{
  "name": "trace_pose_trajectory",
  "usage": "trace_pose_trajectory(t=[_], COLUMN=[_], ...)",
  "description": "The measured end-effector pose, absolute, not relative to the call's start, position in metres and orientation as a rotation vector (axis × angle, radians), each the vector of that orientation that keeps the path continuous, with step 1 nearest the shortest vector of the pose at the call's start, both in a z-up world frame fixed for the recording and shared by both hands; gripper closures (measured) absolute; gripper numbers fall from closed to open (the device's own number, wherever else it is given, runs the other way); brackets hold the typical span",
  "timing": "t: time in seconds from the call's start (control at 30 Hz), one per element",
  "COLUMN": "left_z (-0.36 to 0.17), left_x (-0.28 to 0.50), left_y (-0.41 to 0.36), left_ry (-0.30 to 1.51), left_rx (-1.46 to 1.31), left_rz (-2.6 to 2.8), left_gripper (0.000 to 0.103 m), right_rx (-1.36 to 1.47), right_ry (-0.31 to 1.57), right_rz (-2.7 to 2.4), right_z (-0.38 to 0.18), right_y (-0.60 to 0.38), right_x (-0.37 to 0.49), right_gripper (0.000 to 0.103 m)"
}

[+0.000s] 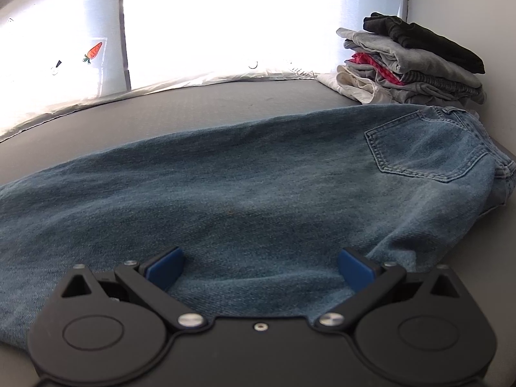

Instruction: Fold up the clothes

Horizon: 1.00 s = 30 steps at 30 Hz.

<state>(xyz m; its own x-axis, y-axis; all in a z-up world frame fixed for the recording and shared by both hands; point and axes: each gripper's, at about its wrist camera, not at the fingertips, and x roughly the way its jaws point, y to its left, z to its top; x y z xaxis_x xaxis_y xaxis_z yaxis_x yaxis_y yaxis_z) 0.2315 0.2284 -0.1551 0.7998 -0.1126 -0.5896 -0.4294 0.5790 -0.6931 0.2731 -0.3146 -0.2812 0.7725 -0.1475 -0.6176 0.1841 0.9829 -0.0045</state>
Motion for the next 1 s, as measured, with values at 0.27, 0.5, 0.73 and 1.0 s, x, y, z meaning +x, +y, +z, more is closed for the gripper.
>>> trace_pose_trajectory(t=[0.27,0.5,0.73,1.0], left_z=[-0.147,-0.191,-0.174,-0.153], left_x=[0.28,0.295,0.286,0.275], left_y=[0.137,0.108,0.122,0.158], left_ry=[0.821,1.044,1.022,0.928], left_rx=[-0.715,-0.662,-0.763,-0.768], left_rz=[-0.098,-0.101,-0.115,0.066], left_gripper=[0.088,0.079,0.041,0.024], right_rx=[0.054,0.052,0.054,0.35], right_ry=[0.662,0.661,0.735,0.794], right_rz=[-0.159,-0.145,-0.127,0.044], right_z=[-0.282,-0.282,-0.275,-0.238], right_y=[-0.316,-0.318,-0.32,-0.333], right_x=[0.272,0.272,0.28,0.298], right_gripper=[0.0,0.0,0.0,0.014])
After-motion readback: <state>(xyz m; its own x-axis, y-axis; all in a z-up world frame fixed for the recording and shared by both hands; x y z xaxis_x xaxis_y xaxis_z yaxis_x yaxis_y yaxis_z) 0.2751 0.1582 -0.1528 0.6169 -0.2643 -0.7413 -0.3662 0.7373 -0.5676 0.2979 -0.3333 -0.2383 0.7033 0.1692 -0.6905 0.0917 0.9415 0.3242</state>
